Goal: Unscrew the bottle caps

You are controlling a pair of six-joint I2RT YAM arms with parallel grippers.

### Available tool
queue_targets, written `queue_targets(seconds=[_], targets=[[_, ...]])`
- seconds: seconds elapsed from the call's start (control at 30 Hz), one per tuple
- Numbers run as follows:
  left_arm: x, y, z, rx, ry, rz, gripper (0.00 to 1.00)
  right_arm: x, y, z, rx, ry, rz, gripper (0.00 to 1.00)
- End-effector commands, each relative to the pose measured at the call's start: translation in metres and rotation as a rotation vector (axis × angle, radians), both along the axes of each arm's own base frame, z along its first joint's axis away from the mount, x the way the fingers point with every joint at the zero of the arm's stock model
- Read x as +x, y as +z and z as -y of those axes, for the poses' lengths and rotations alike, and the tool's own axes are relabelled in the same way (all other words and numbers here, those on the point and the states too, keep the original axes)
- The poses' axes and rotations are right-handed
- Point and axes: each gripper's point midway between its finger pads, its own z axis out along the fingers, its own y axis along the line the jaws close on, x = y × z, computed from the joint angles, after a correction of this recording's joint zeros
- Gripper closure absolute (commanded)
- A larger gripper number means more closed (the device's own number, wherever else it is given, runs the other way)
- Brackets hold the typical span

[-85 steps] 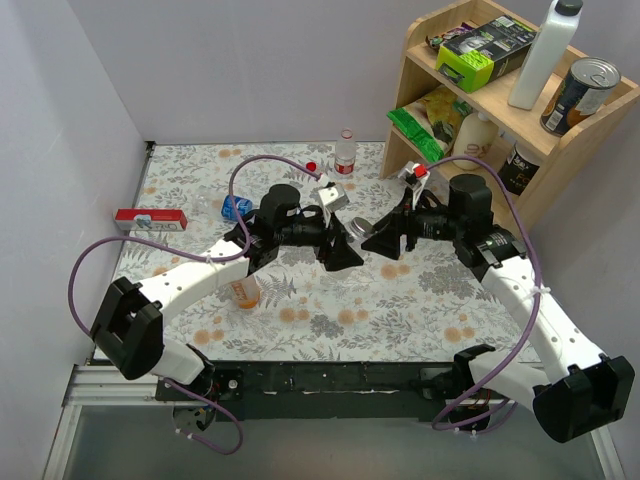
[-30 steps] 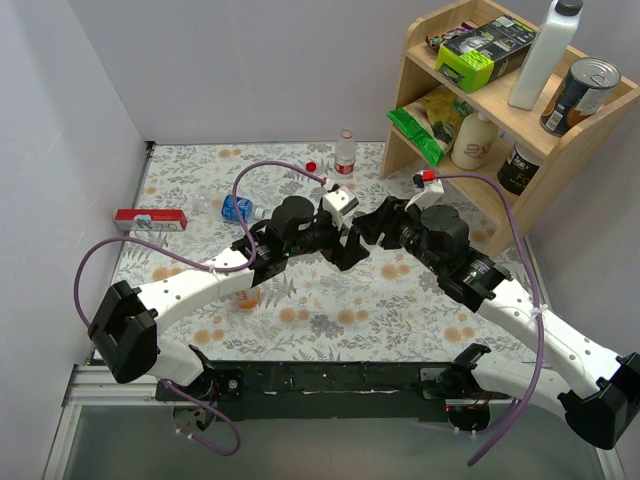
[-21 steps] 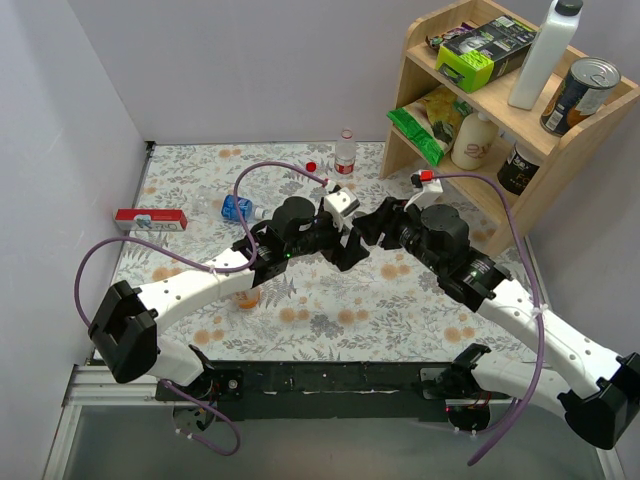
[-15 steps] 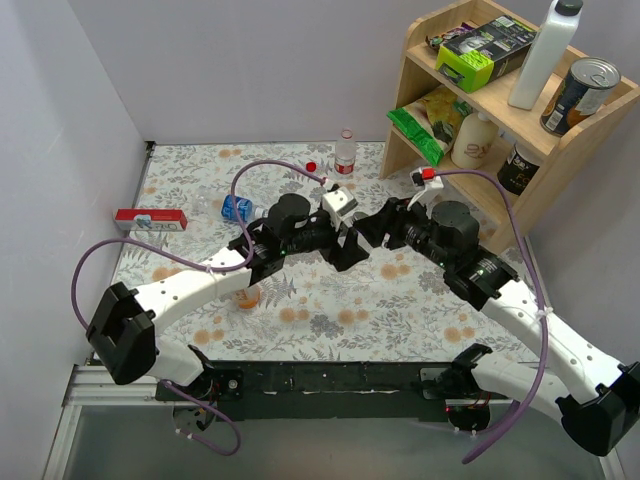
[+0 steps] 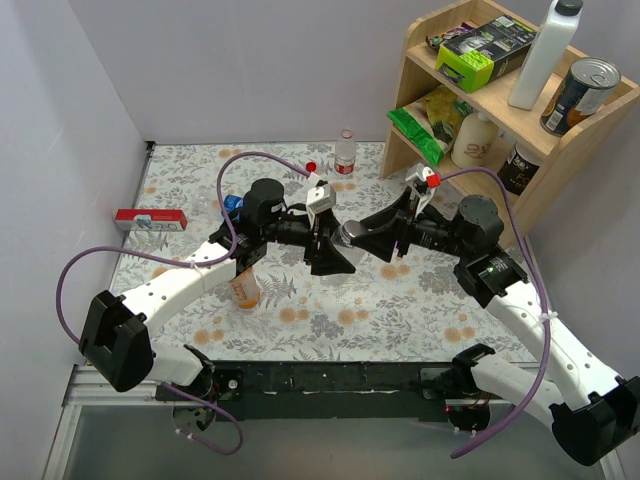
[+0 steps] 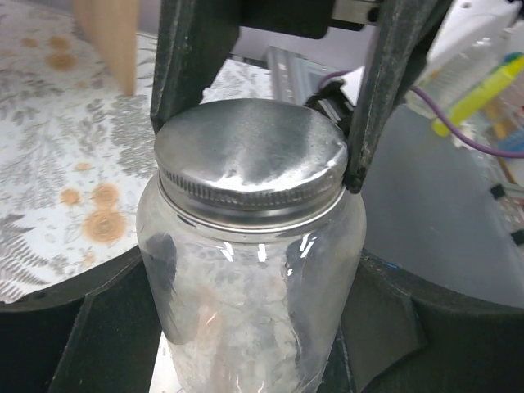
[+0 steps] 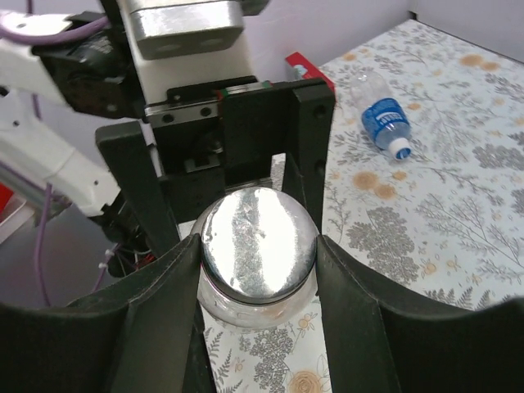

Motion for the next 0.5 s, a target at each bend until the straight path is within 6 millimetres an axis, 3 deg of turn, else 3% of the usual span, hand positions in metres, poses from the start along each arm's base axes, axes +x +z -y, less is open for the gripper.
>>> queue_targets(seconds=[0.0, 0.13, 0.23, 0.27, 0.3, 0.37, 0.47], targets=[[-0.049, 0.05, -0.005, -0.12, -0.253, 0.061, 0.61, -0.035, 0.009, -0.012, 0.017, 0.249, 0.134, 0.74], [-0.047, 0.047, -0.005, -0.117, -0.251, 0.053, 0.61, -0.031, 0.008, -0.011, 0.007, 0.239, 0.131, 0.72], [-0.041, 0.045, -0.003, -0.108, -0.217, 0.059, 0.61, -0.022, 0.008, -0.006, -0.002, 0.176, 0.113, 0.58], [-0.038, 0.043, -0.003, -0.1, -0.2, 0.068, 0.61, -0.02, 0.009, -0.004, -0.005, 0.155, 0.108, 0.42], [-0.036, 0.045, -0.003, -0.099, -0.191, 0.075, 0.61, -0.017, 0.009, -0.002, -0.008, 0.134, 0.105, 0.36], [-0.033, 0.043, -0.004, -0.087, -0.169, 0.076, 0.61, -0.012, 0.01, 0.005, -0.014, 0.079, 0.096, 0.27], [-0.021, 0.042, -0.005, -0.073, -0.11, 0.1, 0.61, -0.008, 0.012, 0.015, -0.017, 0.011, 0.09, 0.24]])
